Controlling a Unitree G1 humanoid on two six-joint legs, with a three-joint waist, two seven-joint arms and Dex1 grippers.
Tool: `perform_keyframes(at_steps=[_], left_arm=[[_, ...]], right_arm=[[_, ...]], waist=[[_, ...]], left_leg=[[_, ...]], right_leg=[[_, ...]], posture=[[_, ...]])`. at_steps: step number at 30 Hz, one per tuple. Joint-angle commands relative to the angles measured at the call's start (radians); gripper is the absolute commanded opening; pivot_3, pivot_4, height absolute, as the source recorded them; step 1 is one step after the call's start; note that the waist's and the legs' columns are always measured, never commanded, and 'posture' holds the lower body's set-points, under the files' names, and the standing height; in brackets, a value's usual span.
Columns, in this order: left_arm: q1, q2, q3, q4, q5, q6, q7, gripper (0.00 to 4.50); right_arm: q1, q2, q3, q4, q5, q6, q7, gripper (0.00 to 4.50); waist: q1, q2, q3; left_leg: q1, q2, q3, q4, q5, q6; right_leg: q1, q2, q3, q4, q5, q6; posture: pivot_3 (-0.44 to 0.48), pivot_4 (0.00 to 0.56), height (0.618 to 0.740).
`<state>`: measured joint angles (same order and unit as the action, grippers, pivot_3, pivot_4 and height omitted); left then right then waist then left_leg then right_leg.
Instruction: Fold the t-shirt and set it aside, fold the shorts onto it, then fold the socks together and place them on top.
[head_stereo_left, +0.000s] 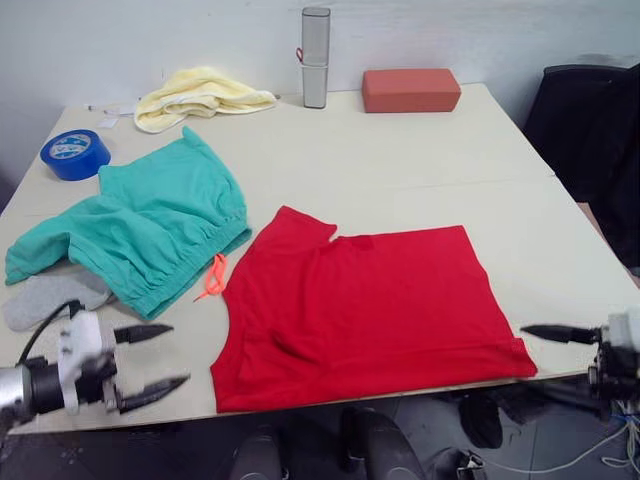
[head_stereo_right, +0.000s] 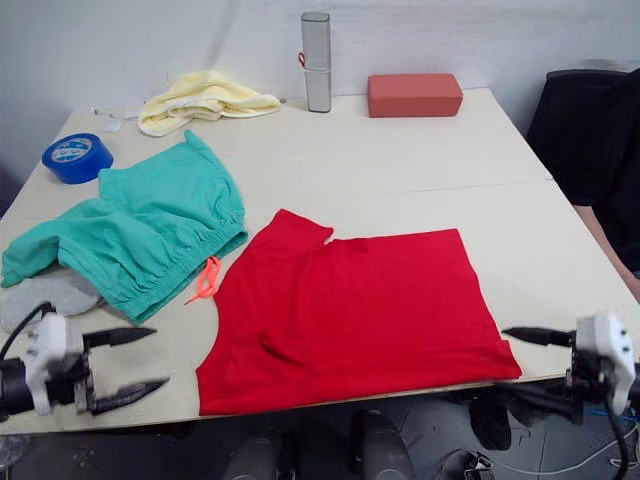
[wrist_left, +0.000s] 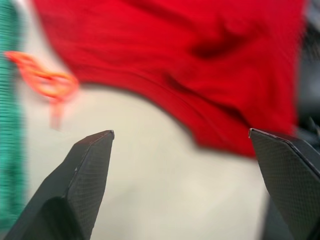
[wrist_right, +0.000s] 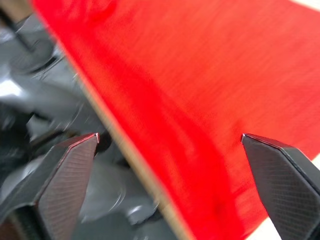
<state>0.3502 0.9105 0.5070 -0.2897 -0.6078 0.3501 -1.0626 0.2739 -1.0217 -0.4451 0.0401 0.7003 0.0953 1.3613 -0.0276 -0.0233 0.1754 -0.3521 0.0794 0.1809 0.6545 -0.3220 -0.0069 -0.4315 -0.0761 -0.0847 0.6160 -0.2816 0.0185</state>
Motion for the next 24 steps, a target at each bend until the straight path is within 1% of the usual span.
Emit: perform_keyframes(at_steps=[1, 2, 3, 4, 6, 7, 9, 12, 13, 15, 19, 22, 24], left_arm=[[-0.179, 0.024, -0.067, 0.043, -0.053, 0.188, 0.104, 4.50], [-0.223, 0.027, -0.088, 0.053, -0.048, 0.221, 0.121, 4.50], [-0.304, 0.021, -0.127, 0.063, -0.077, 0.286, 0.131, 4.50], [-0.424, 0.004, -0.192, 0.093, -0.080, 0.357, 0.154, 4.50], [-0.631, -0.038, -0.300, 0.165, -0.058, 0.458, 0.202, 4.50], [-0.707, -0.057, -0.339, 0.202, -0.040, 0.489, 0.217, 4.50], [-0.817, -0.091, -0.385, 0.267, -0.039, 0.566, 0.234, 4.50], [-0.963, -0.172, -0.457, 0.377, 0.029, 0.572, 0.296, 4.50], [-1.008, -0.197, -0.493, 0.419, 0.062, 0.569, 0.308, 4.50], [-1.073, -0.244, -0.536, 0.496, 0.121, 0.549, 0.339, 4.50], [-1.155, -0.312, -0.579, 0.632, 0.207, 0.506, 0.367, 4.50], [-1.176, -0.312, -0.623, 0.692, 0.279, 0.478, 0.362, 4.50], [-1.179, -0.307, -0.616, 0.712, 0.303, 0.464, 0.370, 4.50]], right_arm=[[-0.144, -0.023, -0.019, 0.025, 0.024, 0.133, -0.101, 4.48], [-0.179, -0.022, -0.010, 0.034, 0.016, 0.157, -0.113, 4.48], [-0.234, -0.024, 0.011, 0.054, 0.007, 0.204, -0.141, 4.48], [-0.311, -0.017, 0.048, 0.082, -0.013, 0.232, -0.161, 4.48], [-0.442, -0.006, 0.123, 0.137, -0.057, 0.286, -0.187, 4.48], [-0.499, 0.008, 0.153, 0.167, -0.084, 0.284, -0.193, 4.48], [-0.590, 0.031, 0.198, 0.229, -0.139, 0.283, -0.225, 4.48], [-0.736, 0.072, 0.269, 0.354, -0.212, 0.296, -0.247, 4.48], [-0.786, 0.093, 0.292, 0.410, -0.246, 0.268, -0.253, 4.48], [-0.852, 0.123, 0.340, 0.504, -0.317, 0.210, -0.249, 4.48], [-0.965, 0.175, 0.388, 0.684, -0.404, 0.140, -0.240, 4.48], [-1.040, 0.205, 0.401, 0.788, -0.441, 0.103, -0.224, 4.48], [-1.083, 0.221, 0.404, 0.841, -0.461, 0.092, -0.207, 4.48]], waist=[[0.000, 0.001, 0.001], [0.000, 0.001, 0.001], [0.000, 0.001, 0.001], [0.000, 0.001, 0.001], [0.003, 0.001, 0.002], [0.004, 0.000, 0.002], [0.003, 0.000, 0.002], [-0.002, 0.000, 0.002], [-0.003, 0.000, 0.003], [-0.003, -0.001, 0.004], [-0.003, -0.001, 0.005], [-0.006, 0.000, 0.005], [-0.007, 0.000, 0.006]], left_leg=[[0.000, 0.000, 0.000, 0.000, 0.000, 0.000], [0.000, -0.001, 0.000, 0.000, 0.000, 0.000], [-0.001, -0.001, 0.000, 0.000, 0.001, 0.000], [0.000, -0.001, 0.000, -0.002, 0.001, 0.000], [-0.001, -0.002, 0.000, -0.001, 0.002, -0.001], [-0.003, -0.002, 0.000, -0.001, 0.005, 0.000], [-0.005, -0.004, 0.000, -0.002, 0.010, -0.005], [-0.007, -0.007, 0.002, -0.002, 0.011, -0.007], [-0.007, -0.007, 0.004, -0.002, 0.011, -0.007], [-0.007, -0.006, 0.006, -0.001, 0.011, -0.007], [-0.007, -0.004, 0.008, 0.003, 0.011, -0.008], [-0.006, -0.003, 0.009, 0.006, 0.011, -0.008], [-0.005, -0.003, 0.010, 0.008, 0.011, -0.008]], right_leg=[[0.000, 0.000, 0.000, 0.000, 0.001, 0.000], [0.001, 0.000, 0.001, 0.000, 0.002, 0.001], [0.000, 0.000, 0.001, 0.000, 0.004, 0.004], [0.000, 0.000, 0.001, 0.001, 0.010, 0.016], [-0.003, 0.000, 0.000, 0.005, 0.011, 0.017], [-0.005, 0.001, 0.000, 0.005, 0.011, 0.016], [-0.008, 0.001, 0.002, 0.008, 0.011, 0.017], [-0.012, 0.003, 0.003, 0.010, 0.010, 0.017], [-0.013, 0.005, 0.003, 0.010, 0.009, 0.017], [-0.014, 0.011, 0.005, 0.011, 0.009, 0.017], [-0.014, 0.014, 0.009, 0.013, 0.009, 0.017], [-0.014, 0.014, 0.011, 0.015, 0.010, 0.017], [-0.015, 0.014, 0.012, 0.019, 0.010, 0.017]], posture=[[0.000, 0.150, 0.740], [0.000, 0.150, 0.740], [0.000, 0.150, 0.740], [0.000, 0.150, 0.740], [0.000, 0.150, 0.740], [0.000, 0.150, 0.740], [0.000, 0.150, 0.740], [0.000, 0.150, 0.740], [0.000, 0.150, 0.740], [0.000, 0.150, 0.740], [0.000, 0.150, 0.740], [0.000, 0.150, 0.740], [0.000, 0.150, 0.740]])
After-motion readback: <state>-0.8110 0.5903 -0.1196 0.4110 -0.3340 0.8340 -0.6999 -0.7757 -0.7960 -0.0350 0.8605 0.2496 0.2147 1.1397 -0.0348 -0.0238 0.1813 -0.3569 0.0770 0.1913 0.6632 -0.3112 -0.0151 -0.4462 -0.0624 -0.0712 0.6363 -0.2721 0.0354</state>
